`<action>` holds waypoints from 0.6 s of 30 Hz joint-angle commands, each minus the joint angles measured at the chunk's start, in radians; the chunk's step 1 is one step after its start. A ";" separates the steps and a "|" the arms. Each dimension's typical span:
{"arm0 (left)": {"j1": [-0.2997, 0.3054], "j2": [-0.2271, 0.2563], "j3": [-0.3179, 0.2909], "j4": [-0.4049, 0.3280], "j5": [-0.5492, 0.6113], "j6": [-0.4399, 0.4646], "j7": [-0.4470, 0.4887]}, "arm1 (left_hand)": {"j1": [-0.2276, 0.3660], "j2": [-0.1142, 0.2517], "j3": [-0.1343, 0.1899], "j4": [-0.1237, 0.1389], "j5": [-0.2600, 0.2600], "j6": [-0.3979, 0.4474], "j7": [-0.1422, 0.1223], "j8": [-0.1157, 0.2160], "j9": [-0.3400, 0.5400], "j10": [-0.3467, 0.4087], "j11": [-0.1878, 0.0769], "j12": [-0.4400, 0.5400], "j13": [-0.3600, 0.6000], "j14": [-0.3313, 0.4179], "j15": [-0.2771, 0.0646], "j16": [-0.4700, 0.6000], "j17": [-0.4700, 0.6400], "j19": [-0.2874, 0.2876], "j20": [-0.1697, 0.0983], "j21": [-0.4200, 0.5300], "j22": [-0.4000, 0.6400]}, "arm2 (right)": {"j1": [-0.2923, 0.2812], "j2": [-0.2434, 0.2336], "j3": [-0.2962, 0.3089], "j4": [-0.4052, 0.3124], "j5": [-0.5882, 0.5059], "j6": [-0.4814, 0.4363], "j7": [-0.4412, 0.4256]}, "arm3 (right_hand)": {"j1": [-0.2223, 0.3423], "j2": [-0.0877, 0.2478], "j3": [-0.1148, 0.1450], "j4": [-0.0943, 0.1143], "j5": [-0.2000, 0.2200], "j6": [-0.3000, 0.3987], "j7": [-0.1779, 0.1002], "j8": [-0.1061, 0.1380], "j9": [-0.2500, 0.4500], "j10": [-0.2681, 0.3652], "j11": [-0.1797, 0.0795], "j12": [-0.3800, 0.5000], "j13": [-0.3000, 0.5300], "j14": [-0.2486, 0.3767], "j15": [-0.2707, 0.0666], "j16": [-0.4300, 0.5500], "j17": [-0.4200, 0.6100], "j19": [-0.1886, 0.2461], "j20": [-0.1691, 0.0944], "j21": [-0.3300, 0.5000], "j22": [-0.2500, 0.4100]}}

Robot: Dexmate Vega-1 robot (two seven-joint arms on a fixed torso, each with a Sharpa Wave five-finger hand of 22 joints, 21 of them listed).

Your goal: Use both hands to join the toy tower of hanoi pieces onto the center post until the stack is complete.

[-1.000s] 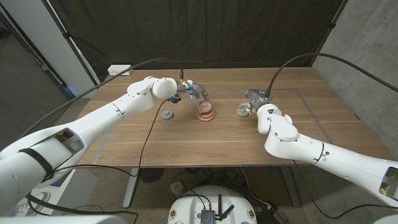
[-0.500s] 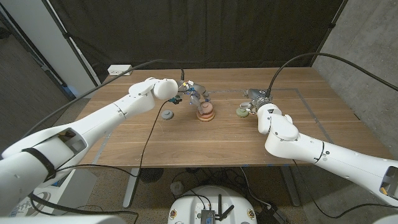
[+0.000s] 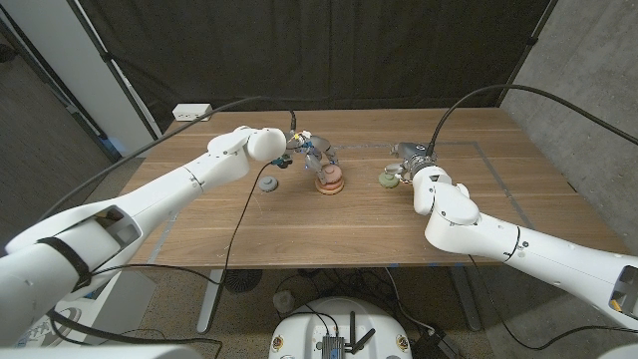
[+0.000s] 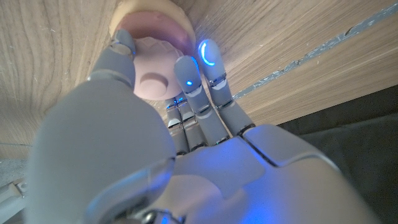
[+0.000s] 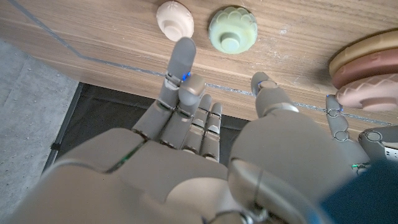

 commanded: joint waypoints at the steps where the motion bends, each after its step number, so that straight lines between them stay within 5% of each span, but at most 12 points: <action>1: 0.008 -0.004 0.004 0.013 -0.004 -0.006 0.017 | -0.002 0.012 0.014 0.003 0.006 -0.009 0.000 -0.006 0.001 0.030 -0.045 -0.004 0.062 0.001 -0.025 -0.002 0.000 0.005 -0.116 -0.001 0.000 | 0.006 -0.003 -0.008 -0.002 0.004 -0.003 -0.001 | 0.002 0.005 0.009 0.002 0.009 0.005 0.001 -0.003 0.003 0.010 -0.002 0.001 0.005 0.005 -0.055 0.002 0.004 0.010 -0.090 -0.003 0.002; 18: 0.012 0.000 0.008 0.002 0.009 0.004 0.024 | -0.005 -0.001 0.005 0.003 0.005 -0.043 -0.004 -0.023 -0.003 -0.015 -0.040 -0.011 0.046 -0.013 -0.026 -0.022 -0.021 -0.007 -0.115 -0.001 0.001 | 0.007 -0.008 -0.013 -0.012 0.007 -0.008 -0.006 | 0.002 0.005 0.010 0.002 0.010 0.005 0.001 -0.003 0.004 0.010 -0.002 0.001 0.006 0.004 -0.055 0.002 0.003 0.010 -0.091 -0.004 0.002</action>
